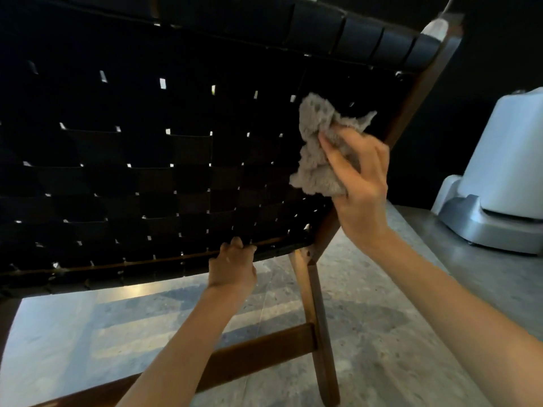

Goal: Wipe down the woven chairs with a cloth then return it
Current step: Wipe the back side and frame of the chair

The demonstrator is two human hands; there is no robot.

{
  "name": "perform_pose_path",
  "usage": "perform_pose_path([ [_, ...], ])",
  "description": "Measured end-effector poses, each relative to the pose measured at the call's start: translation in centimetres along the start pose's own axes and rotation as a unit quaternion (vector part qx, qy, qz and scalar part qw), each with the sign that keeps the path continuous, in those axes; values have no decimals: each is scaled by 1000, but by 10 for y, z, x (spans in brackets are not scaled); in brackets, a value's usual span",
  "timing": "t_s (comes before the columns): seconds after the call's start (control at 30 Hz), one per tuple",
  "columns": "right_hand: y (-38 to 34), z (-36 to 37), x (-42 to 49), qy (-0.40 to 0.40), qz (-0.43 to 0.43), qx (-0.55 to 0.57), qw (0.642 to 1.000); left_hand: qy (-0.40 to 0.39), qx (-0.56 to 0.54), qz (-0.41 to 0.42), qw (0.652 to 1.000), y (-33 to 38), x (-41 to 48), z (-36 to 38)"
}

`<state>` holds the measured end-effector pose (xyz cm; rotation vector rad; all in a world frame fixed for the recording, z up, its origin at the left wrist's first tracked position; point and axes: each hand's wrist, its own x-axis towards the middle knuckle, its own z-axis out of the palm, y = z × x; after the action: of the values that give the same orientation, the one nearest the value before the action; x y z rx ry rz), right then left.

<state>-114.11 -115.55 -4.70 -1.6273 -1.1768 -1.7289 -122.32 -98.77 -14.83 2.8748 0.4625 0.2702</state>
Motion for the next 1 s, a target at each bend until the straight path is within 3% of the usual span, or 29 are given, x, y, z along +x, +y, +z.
perform_pose_path([
  [0.1,13,3,23,29,12,-13,999,-8,-5,-6,1000,7,4,4],
  [0.33,33,40,1,-17,76,-17,997,14,38,3,999,9,0,20],
  [0.47,17,51,-61,-151,92,8,984,31,35,-3,999,7,-1,24],
  [0.6,1,63,-128,-333,41,-8,942,24,15,-4,1000,7,0,22],
  [0.73,-13,67,-135,-350,107,6,931,14,12,-2,1000,7,1,20],
  [0.83,-13,58,-117,-406,95,11,909,5,16,-3,1000,8,0,18],
  [1.0,-1,16,-79,-265,47,41,962,-4,21,-20,1000,14,1,12],
])
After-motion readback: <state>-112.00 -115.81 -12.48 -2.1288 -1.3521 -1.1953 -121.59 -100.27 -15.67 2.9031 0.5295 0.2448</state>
